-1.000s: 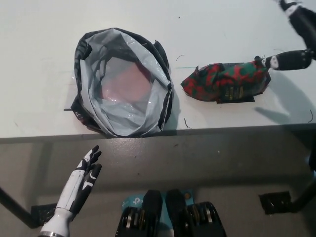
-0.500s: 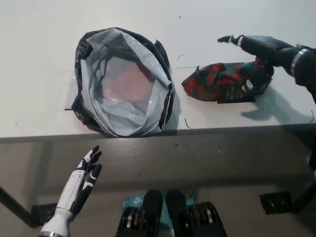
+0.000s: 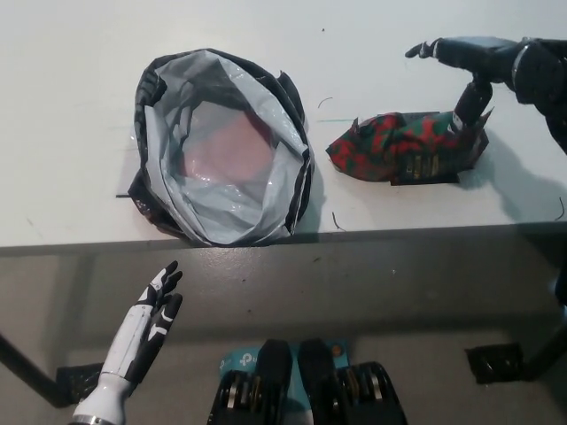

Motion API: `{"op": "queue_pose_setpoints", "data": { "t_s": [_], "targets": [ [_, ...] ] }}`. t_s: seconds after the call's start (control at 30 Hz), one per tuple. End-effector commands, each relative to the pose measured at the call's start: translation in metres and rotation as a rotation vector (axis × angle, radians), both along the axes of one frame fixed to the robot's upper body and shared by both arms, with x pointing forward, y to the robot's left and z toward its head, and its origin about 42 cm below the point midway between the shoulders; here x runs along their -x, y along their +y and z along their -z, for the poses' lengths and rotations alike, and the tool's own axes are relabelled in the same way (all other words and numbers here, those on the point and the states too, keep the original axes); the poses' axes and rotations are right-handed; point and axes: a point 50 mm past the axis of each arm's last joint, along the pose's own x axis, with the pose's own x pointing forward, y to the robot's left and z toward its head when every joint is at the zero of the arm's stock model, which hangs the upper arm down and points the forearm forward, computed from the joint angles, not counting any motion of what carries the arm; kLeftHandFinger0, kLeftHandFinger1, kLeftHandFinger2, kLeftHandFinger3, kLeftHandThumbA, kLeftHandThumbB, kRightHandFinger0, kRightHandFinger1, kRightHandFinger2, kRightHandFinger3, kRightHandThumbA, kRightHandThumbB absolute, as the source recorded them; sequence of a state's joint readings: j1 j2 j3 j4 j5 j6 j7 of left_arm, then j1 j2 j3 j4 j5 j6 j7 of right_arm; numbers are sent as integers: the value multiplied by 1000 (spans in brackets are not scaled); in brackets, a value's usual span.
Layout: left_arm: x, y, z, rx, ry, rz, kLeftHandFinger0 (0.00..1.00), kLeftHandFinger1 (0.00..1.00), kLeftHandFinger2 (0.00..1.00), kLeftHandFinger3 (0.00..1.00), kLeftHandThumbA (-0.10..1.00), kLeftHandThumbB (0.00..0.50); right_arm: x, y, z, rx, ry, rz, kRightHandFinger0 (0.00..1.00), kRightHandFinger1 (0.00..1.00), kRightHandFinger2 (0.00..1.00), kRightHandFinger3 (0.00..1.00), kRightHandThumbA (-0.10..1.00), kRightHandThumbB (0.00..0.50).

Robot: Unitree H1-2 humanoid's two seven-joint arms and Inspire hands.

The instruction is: The robot uses its right hand to pick up a bag of coffee beans and puts it in the black plastic bag, then the robot grabs the top of the bag and lifts it.

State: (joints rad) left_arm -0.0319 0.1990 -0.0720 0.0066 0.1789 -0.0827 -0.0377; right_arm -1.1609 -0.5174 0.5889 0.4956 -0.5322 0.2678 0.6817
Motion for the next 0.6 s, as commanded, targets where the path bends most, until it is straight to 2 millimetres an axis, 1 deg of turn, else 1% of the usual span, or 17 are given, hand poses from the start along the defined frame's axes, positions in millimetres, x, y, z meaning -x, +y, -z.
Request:
{"op": "queue_pose_setpoints", "data": {
  "t_s": [0.0,0.13,0.27,0.33,0.57],
  "targets": [
    [-2,-1,-12,8,-64,25,1000,1000,1000,1000,1000,213,-5,11,-55,26,-110,-1,1000,1000,1000,1000,1000,500],
    [-3,-1,-13,8,-66,28,1000,1000,1000,1000,1000,220,-7,18,-55,37,-82,-8,1000,1000,1000,1000,1000,500],
    [-3,-2,-14,7,-67,30,1000,1000,1000,1000,1000,214,-6,24,-51,49,-71,-22,1000,1000,1000,1000,1000,500],
    [-2,-2,-13,2,-66,31,1000,1000,1000,1000,1000,218,-5,29,-43,44,-54,-32,1000,1000,1000,1000,1000,500],
    [-4,-2,-14,-1,-68,32,1000,1000,1000,1000,1000,220,-6,39,-30,58,-22,-34,1000,1000,1000,1000,1000,500]
  ]
}}
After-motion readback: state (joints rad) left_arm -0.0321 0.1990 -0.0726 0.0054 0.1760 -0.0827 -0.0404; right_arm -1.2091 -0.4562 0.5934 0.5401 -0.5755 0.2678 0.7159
